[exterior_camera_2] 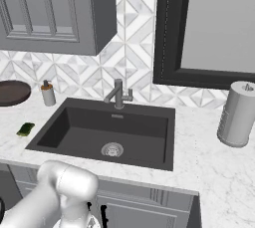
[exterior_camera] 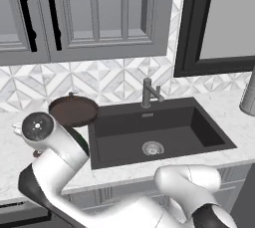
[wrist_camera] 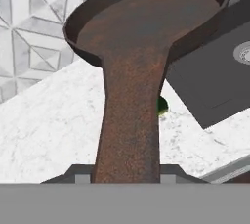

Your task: Pick the pan and sponge and place them into the sink. Then turn on the water.

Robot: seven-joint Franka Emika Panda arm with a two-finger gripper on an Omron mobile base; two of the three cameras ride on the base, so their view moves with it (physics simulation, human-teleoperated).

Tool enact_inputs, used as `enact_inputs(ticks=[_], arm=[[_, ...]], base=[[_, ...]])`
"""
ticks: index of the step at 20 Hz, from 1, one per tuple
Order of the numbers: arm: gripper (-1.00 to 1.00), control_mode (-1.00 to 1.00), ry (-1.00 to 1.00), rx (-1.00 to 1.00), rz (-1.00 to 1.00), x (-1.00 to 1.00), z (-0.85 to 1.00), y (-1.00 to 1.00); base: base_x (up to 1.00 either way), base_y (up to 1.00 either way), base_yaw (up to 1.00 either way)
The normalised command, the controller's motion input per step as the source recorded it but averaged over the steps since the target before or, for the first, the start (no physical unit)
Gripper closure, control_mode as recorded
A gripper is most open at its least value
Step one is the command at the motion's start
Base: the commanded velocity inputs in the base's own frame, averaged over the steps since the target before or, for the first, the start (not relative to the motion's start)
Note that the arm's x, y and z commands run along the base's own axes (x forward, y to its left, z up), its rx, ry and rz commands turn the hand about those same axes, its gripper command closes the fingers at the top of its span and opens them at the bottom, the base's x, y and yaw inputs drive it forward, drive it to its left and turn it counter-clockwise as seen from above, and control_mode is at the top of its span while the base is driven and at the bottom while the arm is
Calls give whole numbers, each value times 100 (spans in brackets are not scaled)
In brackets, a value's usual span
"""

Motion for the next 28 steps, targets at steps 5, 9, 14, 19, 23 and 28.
enact_inputs(ticks=[5, 9, 14, 19, 23, 28], arm=[[100, -100, 8, 6, -26, -11, -1, -100], [100, -100, 7, 6, -13, 10, -36, -100], [100, -100, 3, 0, -1, 27, -55, -100], [100, -100, 4, 0, -1, 58, -55, -94], [100, -100, 11, 0, 0, 89, -44, -55], [100, -100, 2, 0, -12, 70, -34, -38]], base=[[0, 0, 0], [0, 0, 0], [0, 0, 0], [0, 0, 0], [0, 0, 0], [0, 0, 0]])
